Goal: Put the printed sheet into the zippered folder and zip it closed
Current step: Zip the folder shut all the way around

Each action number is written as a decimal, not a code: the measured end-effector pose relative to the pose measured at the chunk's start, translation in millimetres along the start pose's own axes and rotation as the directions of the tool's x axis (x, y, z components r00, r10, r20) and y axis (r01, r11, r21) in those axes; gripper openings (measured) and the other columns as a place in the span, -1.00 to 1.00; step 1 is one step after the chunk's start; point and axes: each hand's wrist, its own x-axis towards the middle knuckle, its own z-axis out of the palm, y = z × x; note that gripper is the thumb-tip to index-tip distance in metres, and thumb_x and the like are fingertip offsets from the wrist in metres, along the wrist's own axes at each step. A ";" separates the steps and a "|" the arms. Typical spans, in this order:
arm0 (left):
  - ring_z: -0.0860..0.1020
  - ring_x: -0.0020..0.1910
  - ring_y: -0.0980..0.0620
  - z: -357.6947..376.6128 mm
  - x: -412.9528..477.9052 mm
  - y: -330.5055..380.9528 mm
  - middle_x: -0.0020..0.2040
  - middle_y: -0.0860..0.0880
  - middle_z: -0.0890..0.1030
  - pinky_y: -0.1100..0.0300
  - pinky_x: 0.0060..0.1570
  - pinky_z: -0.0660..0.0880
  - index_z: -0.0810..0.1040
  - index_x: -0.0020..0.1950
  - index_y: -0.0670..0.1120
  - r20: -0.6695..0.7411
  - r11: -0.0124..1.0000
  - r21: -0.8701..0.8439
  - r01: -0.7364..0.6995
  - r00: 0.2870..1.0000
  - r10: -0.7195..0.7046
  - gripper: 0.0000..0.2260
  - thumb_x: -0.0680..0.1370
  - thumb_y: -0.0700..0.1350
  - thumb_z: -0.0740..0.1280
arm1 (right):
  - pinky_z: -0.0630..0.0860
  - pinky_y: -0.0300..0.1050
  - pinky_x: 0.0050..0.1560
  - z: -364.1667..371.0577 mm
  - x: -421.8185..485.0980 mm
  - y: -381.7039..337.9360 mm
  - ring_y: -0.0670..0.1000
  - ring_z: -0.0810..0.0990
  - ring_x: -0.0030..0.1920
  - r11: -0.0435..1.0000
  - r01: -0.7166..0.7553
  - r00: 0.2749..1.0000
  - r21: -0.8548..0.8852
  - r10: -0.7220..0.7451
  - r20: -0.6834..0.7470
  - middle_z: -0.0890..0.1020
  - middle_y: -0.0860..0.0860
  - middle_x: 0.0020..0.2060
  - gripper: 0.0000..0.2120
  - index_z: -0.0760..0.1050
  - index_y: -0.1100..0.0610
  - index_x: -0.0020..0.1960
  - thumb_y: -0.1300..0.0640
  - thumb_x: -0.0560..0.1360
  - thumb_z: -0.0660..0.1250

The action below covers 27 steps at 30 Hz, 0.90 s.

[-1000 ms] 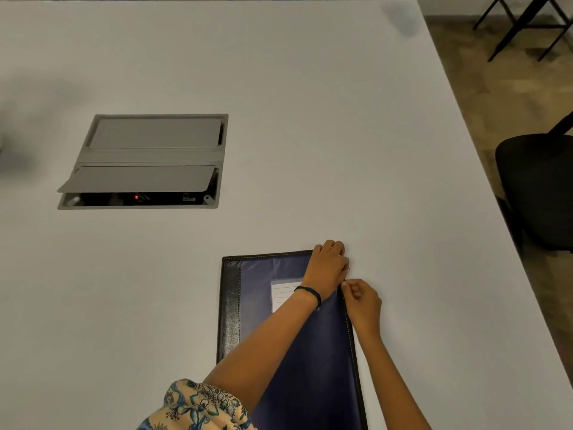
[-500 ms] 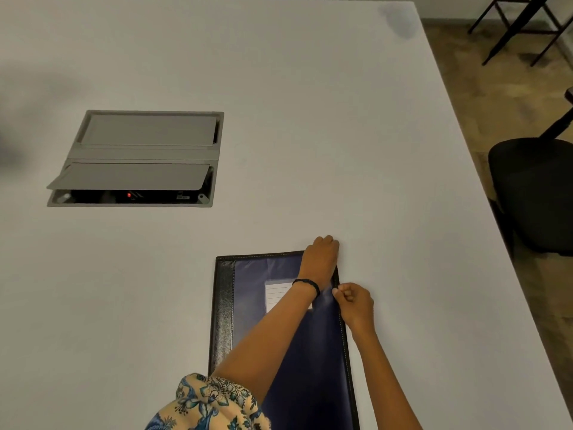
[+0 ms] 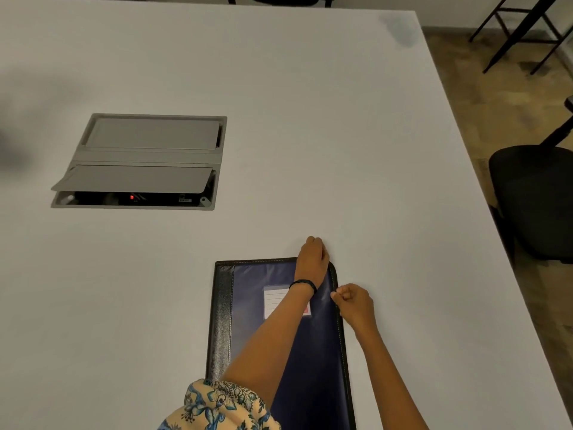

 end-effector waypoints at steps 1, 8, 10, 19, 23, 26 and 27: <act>0.35 -0.20 0.00 -0.4 0.5 -0.2 -0.14 -0.08 0.35 0.23 -0.21 0.28 0.33 -0.17 -0.09 0.004 1.000 -0.016 0.005 1.000 -0.005 -0.83 0.58 -0.30 0.15 | 0.50 -0.18 -0.19 -0.7 3.5 -4.0 0.06 0.54 -0.19 1.000 0.021 1.000 -0.010 -0.021 -0.002 0.58 0.09 -0.23 -0.94 0.51 0.23 -0.14 0.24 0.48 0.31; 0.38 -0.19 -0.01 -3.6 2.8 -0.1 -0.14 -0.08 0.38 0.23 -0.24 0.32 0.35 -0.18 -0.10 0.014 1.000 -0.009 0.017 1.000 -0.017 -0.85 0.57 -0.29 0.16 | 0.40 -0.28 -0.34 7.4 33.9 -37.0 0.01 0.50 -0.25 0.996 0.086 0.996 0.031 -0.085 -0.034 0.57 0.10 -0.25 -0.87 0.53 0.26 -0.13 0.21 0.51 0.27; 0.41 -0.18 -0.05 -4.5 3.6 -0.3 -0.12 -0.13 0.43 0.14 -0.13 0.36 0.42 -0.14 -0.14 -0.005 0.998 0.039 0.050 0.999 -0.050 -0.89 0.57 -0.26 0.17 | 0.40 -0.29 -0.35 8.3 39.9 -38.6 0.03 0.49 -0.25 0.996 0.086 0.996 0.008 -0.086 0.006 0.56 0.11 -0.25 -0.87 0.52 0.28 -0.13 0.22 0.51 0.27; 0.53 -0.03 -0.12 -13.3 0.9 -11.0 0.01 -0.13 0.57 0.09 -0.03 0.21 0.53 -0.03 -0.20 -0.188 0.963 0.162 0.216 0.965 -0.184 -0.83 0.55 -0.16 0.18 | 0.43 -0.13 -0.15 8.5 44.3 -34.7 0.06 0.49 -0.21 0.994 0.103 0.994 -0.027 -0.102 0.028 0.62 0.23 -0.15 -0.82 0.51 0.33 -0.09 0.19 0.50 0.29; 0.52 0.00 -0.11 -12.8 -1.2 -13.2 0.01 -0.13 0.58 0.03 0.08 0.29 0.53 -0.03 -0.19 -0.202 0.957 0.125 0.260 0.952 -0.232 -0.83 0.55 -0.15 0.19 | 0.42 -0.13 -0.16 8.6 43.2 -35.9 0.07 0.49 -0.21 0.994 0.106 0.994 -0.036 -0.106 0.023 0.62 0.25 -0.14 -0.83 0.51 0.32 -0.10 0.19 0.51 0.29; 0.52 0.04 -0.12 -15.1 0.0 -13.1 0.05 -0.13 0.58 0.02 0.11 0.29 0.53 0.01 -0.19 -0.152 0.952 0.137 0.275 0.955 -0.254 -0.81 0.56 -0.14 0.18 | 0.42 -0.14 -0.16 7.7 42.9 -36.6 0.07 0.49 -0.21 0.992 0.114 0.993 -0.057 -0.113 0.027 0.60 0.22 -0.16 -0.86 0.50 0.28 -0.13 0.20 0.51 0.28; 0.52 0.06 -0.13 -17.5 1.1 -12.3 0.06 -0.13 0.59 0.01 0.13 0.30 0.53 0.04 -0.19 -0.114 0.948 0.155 0.278 0.958 -0.262 -0.80 0.56 -0.14 0.17 | 0.41 -0.15 -0.16 6.9 43.6 -37.2 0.07 0.49 -0.20 0.991 0.119 0.993 -0.068 -0.117 0.033 0.59 0.20 -0.17 -0.88 0.49 0.27 -0.13 0.20 0.50 0.29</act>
